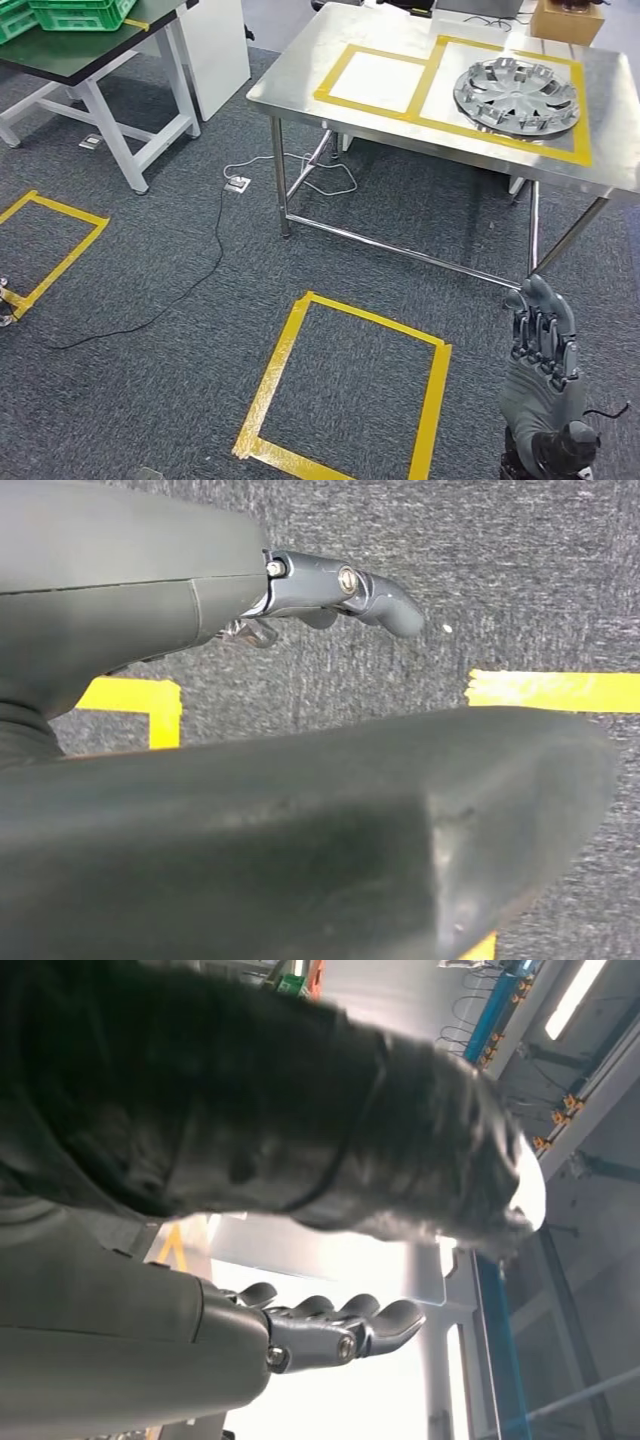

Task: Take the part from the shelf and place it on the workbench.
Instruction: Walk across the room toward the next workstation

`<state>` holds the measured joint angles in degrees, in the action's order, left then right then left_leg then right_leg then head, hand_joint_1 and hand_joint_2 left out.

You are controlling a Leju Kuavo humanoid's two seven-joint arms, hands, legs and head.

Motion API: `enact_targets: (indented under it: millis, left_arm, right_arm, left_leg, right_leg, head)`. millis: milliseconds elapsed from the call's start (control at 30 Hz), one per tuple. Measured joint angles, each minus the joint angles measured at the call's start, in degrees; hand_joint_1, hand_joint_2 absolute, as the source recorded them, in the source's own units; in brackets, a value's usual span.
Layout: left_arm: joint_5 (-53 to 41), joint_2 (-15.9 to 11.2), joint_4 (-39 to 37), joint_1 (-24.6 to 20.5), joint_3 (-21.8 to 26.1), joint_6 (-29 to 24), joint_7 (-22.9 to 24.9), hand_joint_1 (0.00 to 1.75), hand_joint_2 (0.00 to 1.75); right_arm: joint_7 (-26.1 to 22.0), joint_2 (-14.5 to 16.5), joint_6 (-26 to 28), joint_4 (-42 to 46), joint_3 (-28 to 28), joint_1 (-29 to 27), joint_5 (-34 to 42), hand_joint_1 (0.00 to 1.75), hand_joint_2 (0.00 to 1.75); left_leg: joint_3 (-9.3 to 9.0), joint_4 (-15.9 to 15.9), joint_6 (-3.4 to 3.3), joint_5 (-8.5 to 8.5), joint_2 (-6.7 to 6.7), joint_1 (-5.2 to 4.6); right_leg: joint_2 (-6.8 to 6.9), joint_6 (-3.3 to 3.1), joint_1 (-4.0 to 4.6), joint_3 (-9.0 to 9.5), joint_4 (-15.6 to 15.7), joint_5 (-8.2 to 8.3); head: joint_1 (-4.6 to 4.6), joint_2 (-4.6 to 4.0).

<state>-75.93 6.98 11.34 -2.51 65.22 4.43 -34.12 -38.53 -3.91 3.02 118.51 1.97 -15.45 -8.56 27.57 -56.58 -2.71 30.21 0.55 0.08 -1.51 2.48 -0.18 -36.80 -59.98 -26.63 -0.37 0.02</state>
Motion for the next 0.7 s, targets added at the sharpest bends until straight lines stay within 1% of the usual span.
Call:
enact_targets:
  millis: [33, 67, 100, 133, 167, 200, 233, 267, 300, 333, 367, 400, 433, 467, 500, 533, 567, 600, 633, 667, 700]
  left_arm:
    - [0.0, 0.0, 0.0, 0.0, 0.1, 0.0, 0.0, 0.0, 0.0]
    - [0.0, -0.1, 0.0, 0.0, 0.1, 0.0, 0.0, 0.0, 0.0]
    - [0.0, -0.1, 0.0, 0.0, 0.2, 0.0, 0.0, 0.0, 0.0]
    - [0.0, -0.2, 0.0, 0.0, 0.2, 0.0, 0.0, 0.0, 0.0]
    - [0.0, -0.2, 0.0, -0.1, 0.2, 0.0, 0.0, 0.0, 0.0]
    - [0.0, -0.3, 0.0, -0.1, 0.2, 0.0, 0.0, 0.0, 0.0]
    - [0.0, -0.3, 0.0, -0.1, 0.2, 0.0, 0.0, 0.0, 0.0]
    - [0.0, -0.3, 0.0, -0.2, 0.2, 0.0, 0.0, 0.0, 0.0]
    - [0.0, -0.3, 0.0, -0.2, 0.2, 0.0, 0.0, 0.0, 0.0]
    - [0.0, -0.3, 0.0, -0.2, 0.2, 0.0, 0.0, 0.0, 0.0]
    - [0.0, -0.3, 0.0, -0.2, 0.2, 0.0, 0.0, 0.0, 0.0]
    - [0.0, -0.3, 0.0, -0.3, 0.2, 0.0, 0.0, 0.0, 0.0]
    - [0.0, -0.3, 0.0, -0.3, 0.3, 0.0, 0.0, 0.0, 0.0]
    - [0.0, -0.3, 0.0, -0.3, 0.3, 0.0, 0.0, 0.0, 0.0]
    - [0.0, -0.2, 0.0, -0.2, 0.3, 0.1, 0.0, 0.0, 0.0]
    - [0.0, -0.2, 0.0, -0.2, 0.3, 0.1, 0.1, 0.0, 0.0]
    - [0.0, -0.2, 0.0, -0.1, 0.3, 0.1, 0.1, 0.0, 0.0]
    - [0.0, -0.2, 0.0, 0.0, 0.3, 0.1, 0.1, 0.0, 0.0]
    - [0.0, -0.2, 0.0, 0.0, 0.3, 0.1, 0.1, 0.0, 0.0]
    - [0.0, -0.3, 0.0, 0.0, 0.3, 0.1, 0.1, 0.0, 0.0]
    - [0.0, -0.3, 0.0, 0.0, 0.3, 0.0, 0.1, 0.0, 0.0]
  right_arm:
    - [0.0, 0.0, 0.0, 0.0, 0.0, 0.0, 0.0, 0.0, 0.0]
    - [0.0, 0.0, 0.0, 0.0, 0.1, 0.0, 0.0, 0.0, 0.0]
    - [0.0, 0.1, 0.0, 0.0, 0.1, 0.0, 0.0, 0.0, 0.0]
    - [0.0, 0.1, 0.0, 0.0, 0.1, 0.0, 0.0, 0.0, 0.0]
    - [0.0, 0.1, 0.1, 0.0, 0.1, -0.1, 0.0, 0.0, 0.0]
    - [0.0, 0.1, 0.1, 0.0, 0.1, -0.1, 0.0, 0.0, 0.0]
    - [0.0, 0.1, 0.1, 0.0, 0.1, -0.1, 0.0, 0.0, 0.0]
    - [0.0, 0.1, 0.1, 0.0, 0.1, 0.0, 0.0, 0.0, 0.0]
    - [0.0, 0.1, 0.1, 0.0, 0.1, 0.0, 0.0, 0.0, 0.0]
    - [0.0, 0.1, 0.1, 0.0, 0.1, 0.1, 0.0, 0.0, 0.0]
    - [0.0, 0.1, 0.1, 0.0, 0.1, 0.1, 0.0, 0.0, 0.0]
    - [0.0, 0.1, 0.1, 0.0, 0.1, 0.1, 0.0, 0.0, 0.0]
    - [0.0, 0.1, 0.1, 0.0, 0.0, 0.0, 0.0, 0.0, 0.0]
    - [0.0, 0.1, 0.1, 0.0, 0.0, 0.0, 0.0, 0.0, 0.0]
    - [0.0, 0.1, 0.1, 0.0, 0.0, 0.0, 0.0, 0.0, 0.0]
    - [0.0, 0.2, 0.1, 0.0, 0.0, 0.1, 0.1, 0.0, 0.0]
    - [0.0, 0.2, 0.1, 0.0, 0.0, 0.1, 0.1, 0.0, 0.0]
    - [0.0, 0.2, 0.1, 0.0, 0.0, 0.0, 0.1, 0.0, 0.0]
    - [0.0, 0.3, 0.1, 0.0, -0.1, 0.0, 0.1, 0.0, 0.0]
    - [0.0, 0.3, 0.1, 0.0, -0.1, 0.0, 0.1, 0.0, 0.0]
    - [0.0, 0.3, 0.1, 0.0, -0.1, 0.0, 0.1, 0.0, 0.0]
  left_leg:
    - [0.68, 0.0, -0.32, -0.55, -0.49, -0.03]
    - [1.43, 0.0, -0.51, -1.15, -0.93, -0.13]
    - [2.24, 0.0, -0.56, -1.78, -1.41, -0.24]
    - [3.09, -0.1, -0.56, -2.44, -1.91, -0.38]
    - [3.93, -0.1, -0.53, -3.07, -2.39, -0.51]
    - [4.75, -0.1, -0.49, -3.66, -2.82, -0.64]
    - [5.4, -0.2, -0.4, -4.22, -3.18, -0.73]
    - [5.86, -0.2, -0.24, -4.71, -3.47, -0.83]
    - [6.16, -0.2, -0.03, -5.18, -3.71, -0.91]
    - [6.31, -0.3, 0.25, -5.68, -3.97, -0.9]
    - [6.41, -0.3, 0.55, -6.15, -4.26, -0.82]
    - [6.48, -0.2, 0.88, -6.64, -4.54, -0.68]
    - [6.61, -0.3, 1.27, -6.79, -4.53, -0.49]
    - [6.89, -0.7, 1.66, -6.07, -3.98, -0.35]
    - [7.39, -2.2, 2.02, -4.25, -3.14, -0.26]
    - [8.12, -4.7, 2.29, -1.55, -2.19, -0.16]
    - [8.98, -8.2, 2.47, 1.48, -1.45, -0.12]
    - [9.75, -12.1, 2.58, 3.93, -1.14, -0.06]
    - [10.15, -15.1, 2.65, 5.15, -1.04, -0.03]
    - [9.9, -16.7, 2.7, 5.07, -1.01, 0.0]
    - [8.72, -16.1, 2.72, 3.9, -0.96, 0.03]
  right_leg:
    - [0.52, 0.21, -0.1, -0.93, -2.8, -2.77]
    - [0.88, 0.46, -0.2, -2.01, -6.5, -5.61]
    - [1.02, 0.67, -0.31, -2.78, -10.3, -7.57]
    - [1.07, 0.81, -0.39, -3.05, -13.1, -8.17]
    - [1.11, 0.84, -0.43, -2.51, -14.3, -7.38]
    - [1.23, 0.74, -0.43, -0.98, -13.4, -5.72]
    - [1.58, 0.54, -0.39, 1.64, -10.5, -4.08]
    - [2.24, 0.25, -0.26, 5.16, -6.2, -3.36]
    - [2.91, -0.06, -0.07, 8.84, -1.2, -3.51]
    - [3.43, -0.33, 0.17, 11.49, 2.8, -4.12]
    - [3.64, -0.6, 0.43, 13.02, 5.3, -4.74]
    - [3.49, -0.93, 0.63, 13.29, 6.5, -4.8]
    - [3.27, -1.42, 0.66, 12.83, 6.7, -4.34]
    - [3.07, -1.99, 0.65, 12.41, 6.9, -3.73]
    - [2.91, -2.61, 0.58, 11.83, 7.0, -3.04]
    - [2.71, -3.09, 0.5, 11.15, 7.1, -2.36]
    - [2.44, -3.35, 0.54, 10.3, 6.9, -1.77]
    - [2.15, -3.47, 0.58, 9.51, 6.6, -1.19]
    - [1.8, -3.43, 0.59, 8.65, 6.2, -0.66]
    - [1.41, -3.3, 0.56, 7.66, 5.7, -0.17]
    - [1.02, -3.12, 0.49, 6.64, 5.1, 0.25]
  head:
    - [0.15, 0.0]
    - [0.28, 0.0]
    - [0.33, 0.0]
    - [0.34, 0.0]
    - [0.34, 0.0]
    - [0.33, 0.0]
    - [0.32, 0.0]
    - [0.31, 0.0]
    - [0.28, 0.01]
    - [0.25, 0.01]
    - [0.25, 0.02]
    - [0.23, 0.02]
    - [0.24, 0.02]
    - [0.24, 0.02]
    - [0.18, 0.01]
    - [0.14, 0.01]
    - [0.1, 0.0]
    - [0.08, 0.0]
    - [0.09, 0.0]
    - [0.08, 0.01]
    - [0.07, 0.01]
